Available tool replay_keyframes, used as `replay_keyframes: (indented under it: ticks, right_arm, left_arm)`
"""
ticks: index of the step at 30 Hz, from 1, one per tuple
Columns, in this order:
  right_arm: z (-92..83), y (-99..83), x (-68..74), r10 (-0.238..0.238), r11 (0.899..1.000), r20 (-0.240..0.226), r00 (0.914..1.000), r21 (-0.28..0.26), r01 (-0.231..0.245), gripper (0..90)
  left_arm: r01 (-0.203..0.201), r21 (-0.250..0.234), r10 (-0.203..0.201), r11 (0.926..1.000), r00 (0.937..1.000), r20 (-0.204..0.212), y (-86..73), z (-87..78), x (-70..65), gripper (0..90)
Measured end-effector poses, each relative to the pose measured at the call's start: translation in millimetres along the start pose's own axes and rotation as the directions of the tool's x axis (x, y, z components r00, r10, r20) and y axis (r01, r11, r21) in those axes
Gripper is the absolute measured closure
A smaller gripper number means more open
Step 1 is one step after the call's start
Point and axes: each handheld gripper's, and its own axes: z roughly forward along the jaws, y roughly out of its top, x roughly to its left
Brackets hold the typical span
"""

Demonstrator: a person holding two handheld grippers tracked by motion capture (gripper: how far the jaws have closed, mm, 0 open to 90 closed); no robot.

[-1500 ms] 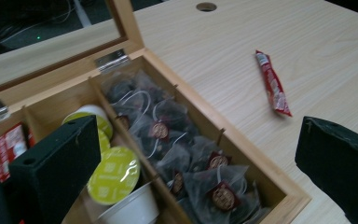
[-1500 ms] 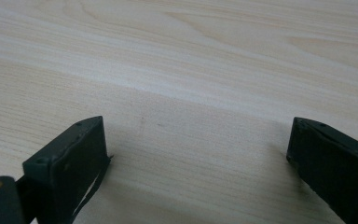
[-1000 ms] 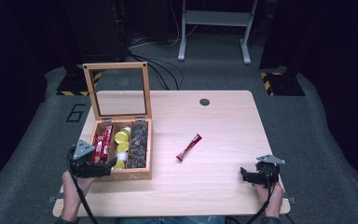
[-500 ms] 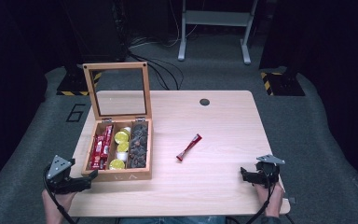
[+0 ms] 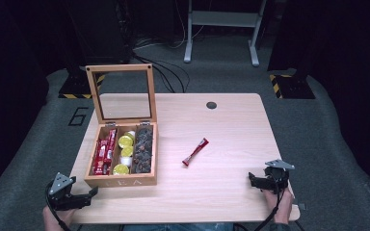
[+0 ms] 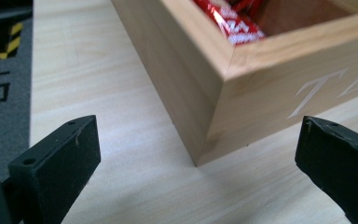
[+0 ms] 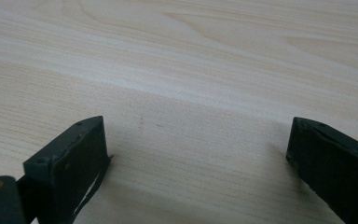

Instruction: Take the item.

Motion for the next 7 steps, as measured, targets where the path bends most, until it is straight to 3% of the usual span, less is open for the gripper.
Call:
replay_keyframes:
  ticks: [7]
  right_arm:
    - [0.0,0.1,0.0,0.0,1.0,0.0,1.0,0.0,0.0,4.1]
  left_arm:
    - [-0.005,0.047,0.004,0.9989,0.9997,0.025,-3.9,7.7,-0.3,0.0]
